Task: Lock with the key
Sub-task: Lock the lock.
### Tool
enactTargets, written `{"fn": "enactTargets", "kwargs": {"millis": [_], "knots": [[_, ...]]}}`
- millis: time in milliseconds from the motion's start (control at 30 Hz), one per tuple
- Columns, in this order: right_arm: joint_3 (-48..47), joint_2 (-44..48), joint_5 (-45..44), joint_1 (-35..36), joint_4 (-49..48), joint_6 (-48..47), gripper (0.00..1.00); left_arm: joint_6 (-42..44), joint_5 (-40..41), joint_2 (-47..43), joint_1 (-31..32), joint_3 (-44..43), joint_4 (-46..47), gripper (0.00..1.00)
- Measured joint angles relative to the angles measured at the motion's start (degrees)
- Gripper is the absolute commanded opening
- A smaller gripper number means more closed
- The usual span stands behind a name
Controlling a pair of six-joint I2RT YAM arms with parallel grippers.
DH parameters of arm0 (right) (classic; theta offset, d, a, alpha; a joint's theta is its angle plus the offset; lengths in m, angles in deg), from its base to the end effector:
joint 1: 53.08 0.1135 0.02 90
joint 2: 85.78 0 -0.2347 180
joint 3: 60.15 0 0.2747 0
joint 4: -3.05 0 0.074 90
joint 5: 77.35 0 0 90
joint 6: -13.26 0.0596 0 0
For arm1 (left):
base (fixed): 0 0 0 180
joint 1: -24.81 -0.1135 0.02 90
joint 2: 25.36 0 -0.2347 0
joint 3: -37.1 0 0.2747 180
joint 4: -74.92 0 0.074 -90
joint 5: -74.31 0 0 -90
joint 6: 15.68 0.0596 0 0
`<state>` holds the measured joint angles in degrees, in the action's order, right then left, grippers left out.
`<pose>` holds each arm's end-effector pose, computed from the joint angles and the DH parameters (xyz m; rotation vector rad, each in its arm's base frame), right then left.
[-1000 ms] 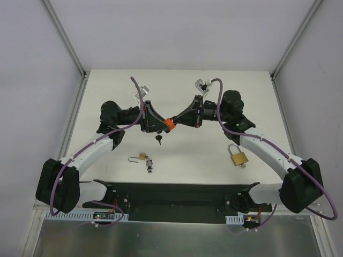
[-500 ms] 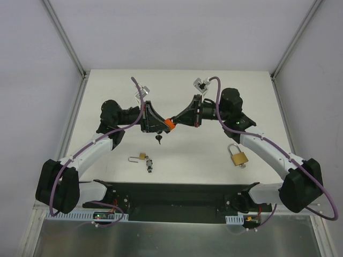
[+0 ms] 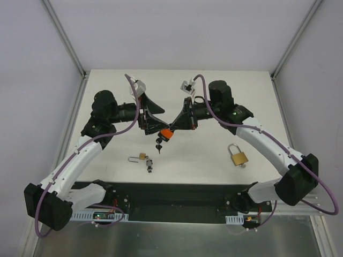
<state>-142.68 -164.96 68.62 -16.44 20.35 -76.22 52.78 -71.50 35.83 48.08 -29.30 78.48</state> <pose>0.2549 0.2511 0.3342 -1.2420 1.4478 1.3262 0.2439 -0.1586 0.3605 0.8785 1.3757 -1.2972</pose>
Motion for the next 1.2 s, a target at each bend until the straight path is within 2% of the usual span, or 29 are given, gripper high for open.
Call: {"fn": "enactTargets", "kwargs": {"millis": [167,300,500,900,1100,1200], "knots": [[-6.7,-1.2,-0.4,-0.3,12.6,-8.8,0.01,7.0,-0.2,-0.6,0.0,-1.9,-10.0,0.97],[-11.3,-2.7,-1.3,-0.4,21.6,-15.5,0.01,10.3,-0.9,0.3,0.0,-3.1,-16.5,0.93],[-13.0,-3.8,-1.8,-0.4,29.1,-20.5,0.01,11.4,-5.0,5.1,0.4,-5.4,-20.1,0.89],[-13.0,-4.1,-2.5,-0.4,30.7,-21.2,0.01,11.8,-7.3,11.6,4.5,-6.1,-21.7,0.74],[-13.0,-4.1,-3.3,-0.4,30.7,-21.1,0.01,11.9,-8.6,13.5,6.1,-6.9,-21.7,0.60],[-13.0,-4.1,-3.7,-0.4,30.7,-21.1,0.01,11.9,-8.9,14.3,6.5,-7.2,-21.8,0.48]]}}
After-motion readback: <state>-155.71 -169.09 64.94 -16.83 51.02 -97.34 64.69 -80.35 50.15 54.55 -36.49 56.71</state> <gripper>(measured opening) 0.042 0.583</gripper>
